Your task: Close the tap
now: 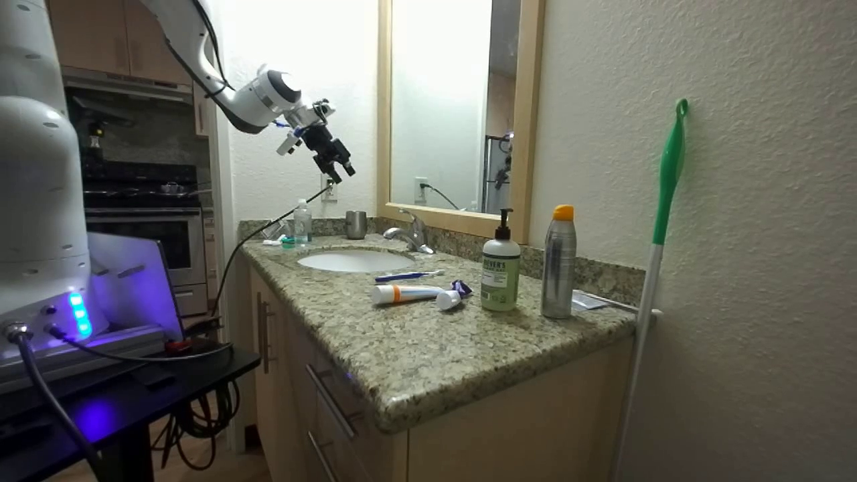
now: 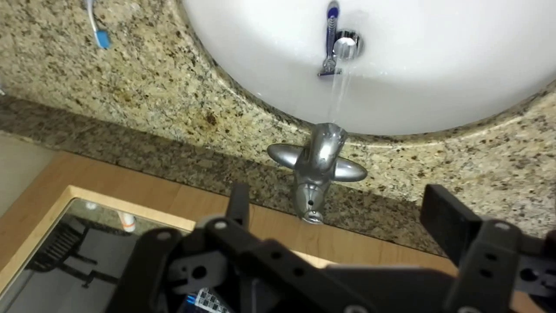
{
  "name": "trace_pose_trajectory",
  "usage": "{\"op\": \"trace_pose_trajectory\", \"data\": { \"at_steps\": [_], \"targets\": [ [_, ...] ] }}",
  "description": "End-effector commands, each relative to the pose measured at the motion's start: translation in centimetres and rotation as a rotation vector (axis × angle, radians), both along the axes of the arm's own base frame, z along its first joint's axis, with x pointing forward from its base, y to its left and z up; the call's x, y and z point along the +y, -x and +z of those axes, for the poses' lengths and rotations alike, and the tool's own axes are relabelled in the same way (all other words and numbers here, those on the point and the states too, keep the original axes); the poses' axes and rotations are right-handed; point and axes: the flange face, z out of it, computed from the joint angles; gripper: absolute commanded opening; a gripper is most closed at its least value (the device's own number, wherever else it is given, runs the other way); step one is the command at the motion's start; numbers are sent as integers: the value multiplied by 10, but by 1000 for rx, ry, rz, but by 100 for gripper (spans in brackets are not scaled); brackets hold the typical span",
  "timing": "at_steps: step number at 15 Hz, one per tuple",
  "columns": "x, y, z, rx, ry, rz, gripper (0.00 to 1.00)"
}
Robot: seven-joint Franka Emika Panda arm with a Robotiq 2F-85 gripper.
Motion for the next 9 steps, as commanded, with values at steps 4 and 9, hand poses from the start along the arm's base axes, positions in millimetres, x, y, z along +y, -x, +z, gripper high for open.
{"op": "trace_pose_trajectory", "data": {
  "at_steps": [4, 9],
  "targets": [
    [-58, -114, -29, -155, -118, -325, 100],
    [-55, -121, -30, -192, -118, -344, 100]
  ]
}}
